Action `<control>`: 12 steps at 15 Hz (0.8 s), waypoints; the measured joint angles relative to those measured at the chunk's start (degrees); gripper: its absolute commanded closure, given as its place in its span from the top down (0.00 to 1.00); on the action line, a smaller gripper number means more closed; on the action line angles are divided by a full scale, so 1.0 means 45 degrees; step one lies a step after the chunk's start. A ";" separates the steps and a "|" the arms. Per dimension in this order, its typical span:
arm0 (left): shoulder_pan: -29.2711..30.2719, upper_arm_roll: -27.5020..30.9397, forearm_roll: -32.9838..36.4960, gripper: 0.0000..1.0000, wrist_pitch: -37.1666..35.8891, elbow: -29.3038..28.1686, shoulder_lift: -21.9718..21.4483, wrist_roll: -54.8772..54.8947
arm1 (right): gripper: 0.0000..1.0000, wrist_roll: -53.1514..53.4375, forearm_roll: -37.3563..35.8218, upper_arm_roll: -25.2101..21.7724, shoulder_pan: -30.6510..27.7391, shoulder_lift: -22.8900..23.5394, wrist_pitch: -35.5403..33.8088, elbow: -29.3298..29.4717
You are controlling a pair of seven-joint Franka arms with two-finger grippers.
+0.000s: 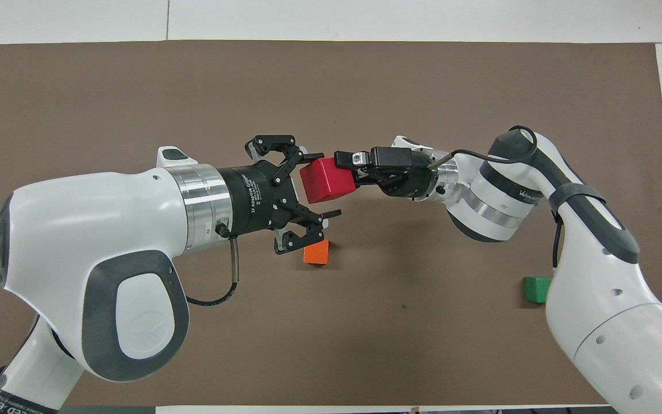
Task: Transfer red block to right arm and stack on blue block
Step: 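Grasp the red cube with the right gripper while the left gripper opens, then carry the red cube with the right gripper while the left gripper withdraws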
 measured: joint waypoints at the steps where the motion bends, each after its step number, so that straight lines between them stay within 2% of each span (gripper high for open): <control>1: 0.0065 0.0019 0.0000 1.00 -0.0131 0.0000 -0.0017 0.0000 | 0.00 0.0243 0.0000 -0.0014 -0.0028 -0.0104 0.0205 0.0015; 4: 0.0596 0.0112 0.0038 1.00 -0.0904 0.0001 -0.0216 0.0081 | 0.00 0.1597 -0.0264 -0.0050 -0.0395 -0.0713 0.1327 0.0096; 6: 0.1181 0.0156 0.0244 1.00 -0.1543 -0.0021 -0.0380 0.0769 | 0.00 0.2929 -0.1632 -0.0083 -0.1019 -0.1317 0.2601 0.0330; 10: 0.2240 0.0195 0.1394 1.00 -0.2185 -0.0472 -0.0599 0.2495 | 0.00 0.6482 -0.7212 -0.0197 -0.2289 -0.2967 0.6247 0.1201; 12: 0.2651 0.0205 0.2228 1.00 -0.2282 -0.0718 -0.0675 0.3381 | 0.00 0.8060 -1.0320 -0.0301 -0.2697 -0.3638 0.7372 0.1551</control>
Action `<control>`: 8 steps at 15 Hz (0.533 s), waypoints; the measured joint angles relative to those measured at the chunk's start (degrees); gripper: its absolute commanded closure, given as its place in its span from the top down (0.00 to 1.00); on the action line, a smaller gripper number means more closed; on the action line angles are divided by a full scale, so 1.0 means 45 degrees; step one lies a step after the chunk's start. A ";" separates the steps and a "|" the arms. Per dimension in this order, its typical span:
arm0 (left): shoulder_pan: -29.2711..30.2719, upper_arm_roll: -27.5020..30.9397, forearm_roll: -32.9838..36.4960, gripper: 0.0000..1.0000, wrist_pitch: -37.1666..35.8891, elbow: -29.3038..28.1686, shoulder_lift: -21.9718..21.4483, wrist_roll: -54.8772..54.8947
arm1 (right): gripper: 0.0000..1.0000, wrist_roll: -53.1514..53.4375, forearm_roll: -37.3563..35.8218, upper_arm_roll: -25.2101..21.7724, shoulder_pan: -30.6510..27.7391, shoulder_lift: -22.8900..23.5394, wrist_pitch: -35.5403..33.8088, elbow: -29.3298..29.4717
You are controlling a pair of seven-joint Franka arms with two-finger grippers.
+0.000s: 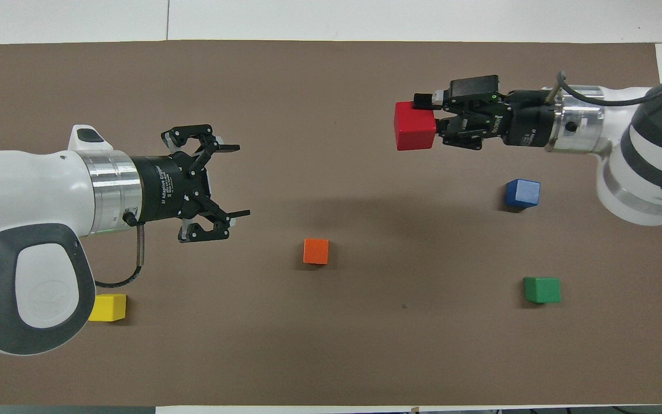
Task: Transfer red block to right arm and stack on blue block
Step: 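Carry the red cube with the right gripper while the left gripper withdraws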
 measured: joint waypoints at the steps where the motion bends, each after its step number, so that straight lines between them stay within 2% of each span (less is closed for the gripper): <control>1: 0.0251 -0.0004 0.0169 1.00 -0.0050 -0.0100 -0.0017 0.0630 | 0.00 0.0621 -0.1597 -0.0064 -0.0260 -0.0182 0.0184 0.0197; 4: 0.1154 0.0017 0.0484 1.00 -0.0192 -0.0438 -0.0016 0.2572 | 0.00 0.1741 -0.6252 -0.0154 -0.0992 -0.0238 0.0230 0.0771; 8: 0.1795 0.0032 0.2534 1.00 -0.0439 -0.0680 0.0089 0.5314 | 0.00 0.2742 -1.1681 -0.0153 -0.0984 -0.0177 0.0521 0.1087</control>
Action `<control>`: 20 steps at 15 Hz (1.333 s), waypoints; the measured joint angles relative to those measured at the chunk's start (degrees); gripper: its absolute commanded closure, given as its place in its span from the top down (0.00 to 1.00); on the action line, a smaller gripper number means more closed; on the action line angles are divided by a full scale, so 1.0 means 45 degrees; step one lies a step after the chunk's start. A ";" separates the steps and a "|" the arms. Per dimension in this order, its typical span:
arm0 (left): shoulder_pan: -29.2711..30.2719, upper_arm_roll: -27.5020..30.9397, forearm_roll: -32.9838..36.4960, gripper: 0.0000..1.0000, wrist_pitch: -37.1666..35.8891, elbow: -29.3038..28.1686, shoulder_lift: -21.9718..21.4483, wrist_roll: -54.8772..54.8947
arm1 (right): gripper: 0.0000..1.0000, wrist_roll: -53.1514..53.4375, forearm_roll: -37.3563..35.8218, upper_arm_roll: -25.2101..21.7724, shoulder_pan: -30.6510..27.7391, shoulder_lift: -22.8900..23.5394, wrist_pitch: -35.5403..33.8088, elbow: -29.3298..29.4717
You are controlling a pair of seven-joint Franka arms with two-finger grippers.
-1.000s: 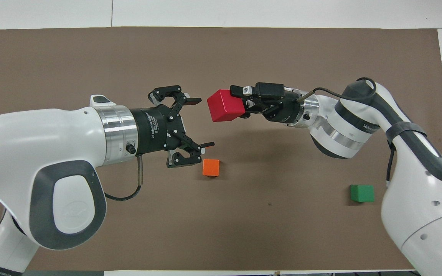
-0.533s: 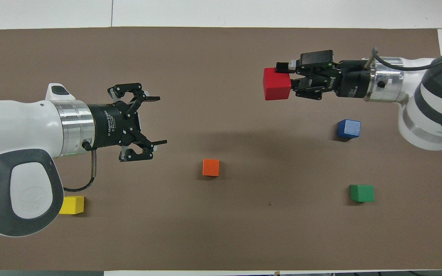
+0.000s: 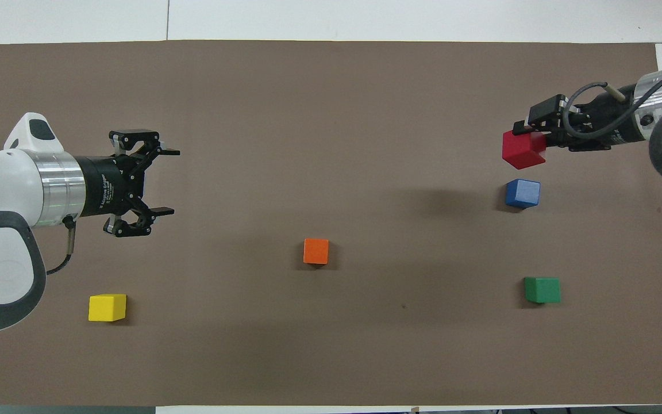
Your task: Transfer red block to right arm and stack on blue block
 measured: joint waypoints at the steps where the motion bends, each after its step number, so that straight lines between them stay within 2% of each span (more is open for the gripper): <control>1: 0.0005 -0.0005 0.0440 1.00 -0.0040 -0.0024 0.0113 0.0490 | 0.00 0.0227 -0.1258 0.0027 0.0083 0.0037 0.0255 -0.0003; 4: 0.0293 -0.0005 0.1877 1.00 -0.0333 -0.0039 0.0582 0.2123 | 0.00 0.0411 -0.3655 0.0082 0.0238 0.0178 0.0605 -0.0012; 6: 0.0488 0.0008 0.3532 1.00 -0.0959 -0.0017 0.0788 0.4413 | 0.00 0.0411 -0.4802 0.0107 0.0254 0.0218 0.0636 -0.0081; 8: 0.0583 0.0048 0.4521 1.00 -0.1659 0.0100 0.0812 0.6475 | 0.00 0.0408 -0.5470 0.0123 0.0400 0.0246 0.1261 -0.0468; 11: 0.1080 0.0101 0.5496 1.00 -0.3016 0.0827 0.0854 0.8859 | 0.00 0.0410 -0.5600 0.0132 0.0711 0.0322 0.2397 -0.1445; 14: 0.1178 0.0131 0.6672 1.00 -0.4307 0.1690 0.0983 1.1025 | 0.00 0.1036 -0.5601 0.0130 0.0729 0.0378 0.2728 -0.1773; 20: 0.1178 0.0109 0.6923 1.00 -0.4535 0.1778 0.0990 1.1788 | 0.00 0.2629 -0.5601 0.0107 0.0645 0.0427 0.3049 -0.2410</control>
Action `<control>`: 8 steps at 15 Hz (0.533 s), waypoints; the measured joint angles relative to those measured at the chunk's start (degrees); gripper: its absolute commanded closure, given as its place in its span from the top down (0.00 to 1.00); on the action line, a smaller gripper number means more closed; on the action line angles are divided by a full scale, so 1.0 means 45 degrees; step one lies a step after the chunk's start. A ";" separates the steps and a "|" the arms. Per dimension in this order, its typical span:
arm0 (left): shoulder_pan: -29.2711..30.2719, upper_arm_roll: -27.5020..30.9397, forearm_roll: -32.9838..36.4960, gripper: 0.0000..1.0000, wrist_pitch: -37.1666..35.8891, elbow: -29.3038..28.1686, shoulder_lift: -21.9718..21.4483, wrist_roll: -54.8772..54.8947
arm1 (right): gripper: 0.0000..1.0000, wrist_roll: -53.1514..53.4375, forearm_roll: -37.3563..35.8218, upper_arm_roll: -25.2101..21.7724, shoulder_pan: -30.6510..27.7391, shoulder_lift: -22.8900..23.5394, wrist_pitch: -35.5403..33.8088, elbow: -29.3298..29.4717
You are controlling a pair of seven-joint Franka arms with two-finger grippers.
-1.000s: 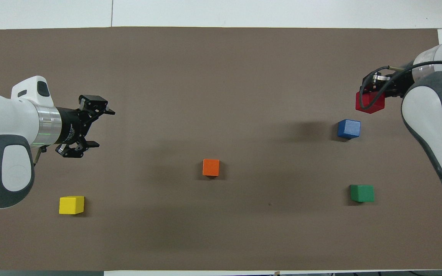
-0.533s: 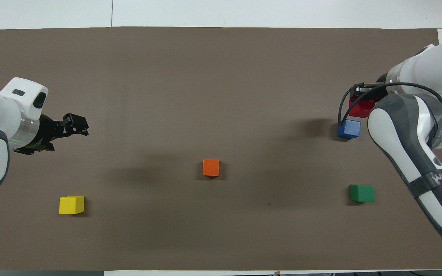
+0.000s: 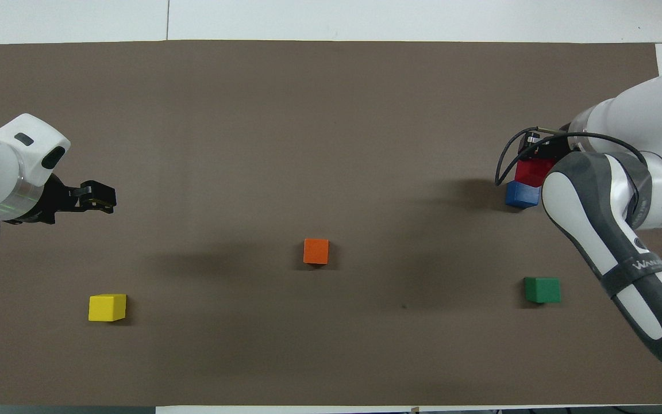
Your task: Transfer red block to right arm and stack on blue block
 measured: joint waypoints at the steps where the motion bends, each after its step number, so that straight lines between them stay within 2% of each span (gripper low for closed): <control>1: 0.0000 0.0001 0.0002 1.00 -0.0007 0.0082 -0.0010 0.0059 | 0.00 0.0009 0.0000 -0.0006 -0.0016 0.0000 0.0012 -0.0079; 4: 0.0000 0.0008 0.0002 1.00 -0.0825 0.0701 0.0009 0.0478 | 0.00 0.0018 0.0000 -0.0015 -0.0062 -0.0002 0.0024 -0.0236; 8: 0.0000 0.0000 0.0002 1.00 -0.2396 0.2618 0.0563 0.1218 | 0.00 0.0018 0.0000 -0.0016 -0.0131 -0.0015 0.0025 -0.0395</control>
